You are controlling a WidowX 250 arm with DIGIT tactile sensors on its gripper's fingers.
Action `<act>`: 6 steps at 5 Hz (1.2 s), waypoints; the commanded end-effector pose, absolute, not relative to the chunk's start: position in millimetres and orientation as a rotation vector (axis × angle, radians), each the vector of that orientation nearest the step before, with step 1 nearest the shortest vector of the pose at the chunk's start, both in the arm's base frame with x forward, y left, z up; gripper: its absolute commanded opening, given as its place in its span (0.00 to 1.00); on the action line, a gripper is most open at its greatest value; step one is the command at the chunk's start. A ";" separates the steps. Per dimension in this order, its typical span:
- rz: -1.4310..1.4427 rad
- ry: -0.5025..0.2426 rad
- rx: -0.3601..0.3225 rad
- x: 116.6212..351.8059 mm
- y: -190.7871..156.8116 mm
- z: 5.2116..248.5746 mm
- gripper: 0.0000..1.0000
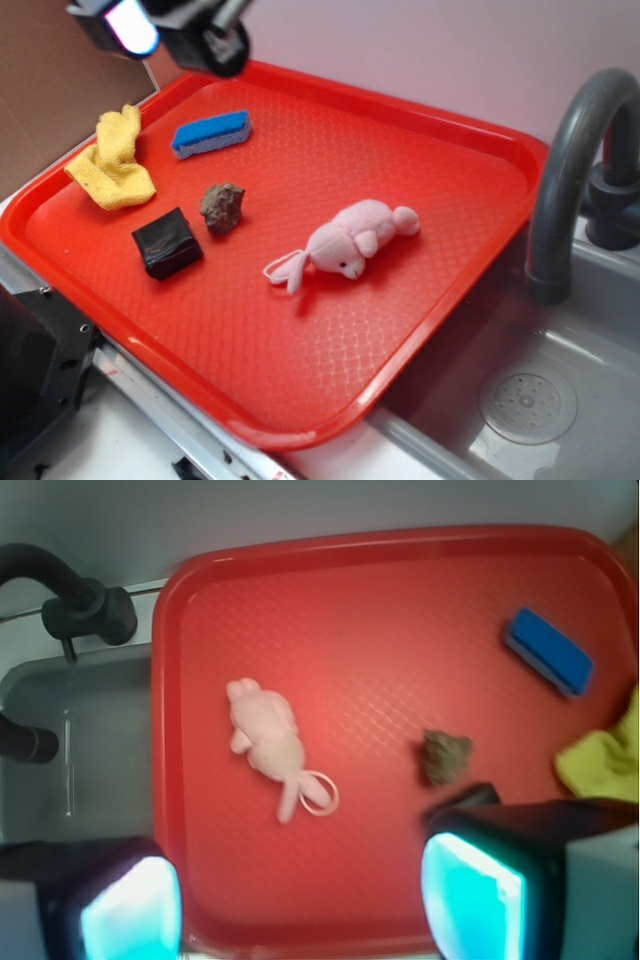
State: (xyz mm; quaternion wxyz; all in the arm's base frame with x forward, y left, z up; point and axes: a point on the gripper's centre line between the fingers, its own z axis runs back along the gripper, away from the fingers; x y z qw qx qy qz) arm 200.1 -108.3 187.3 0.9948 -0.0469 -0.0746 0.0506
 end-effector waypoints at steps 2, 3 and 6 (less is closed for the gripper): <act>0.008 -0.164 -0.010 242.3 -125.4 114.9 1.00; -0.033 -0.057 0.023 247.4 -118.1 81.5 1.00; -0.204 0.097 0.089 247.8 -118.1 51.0 1.00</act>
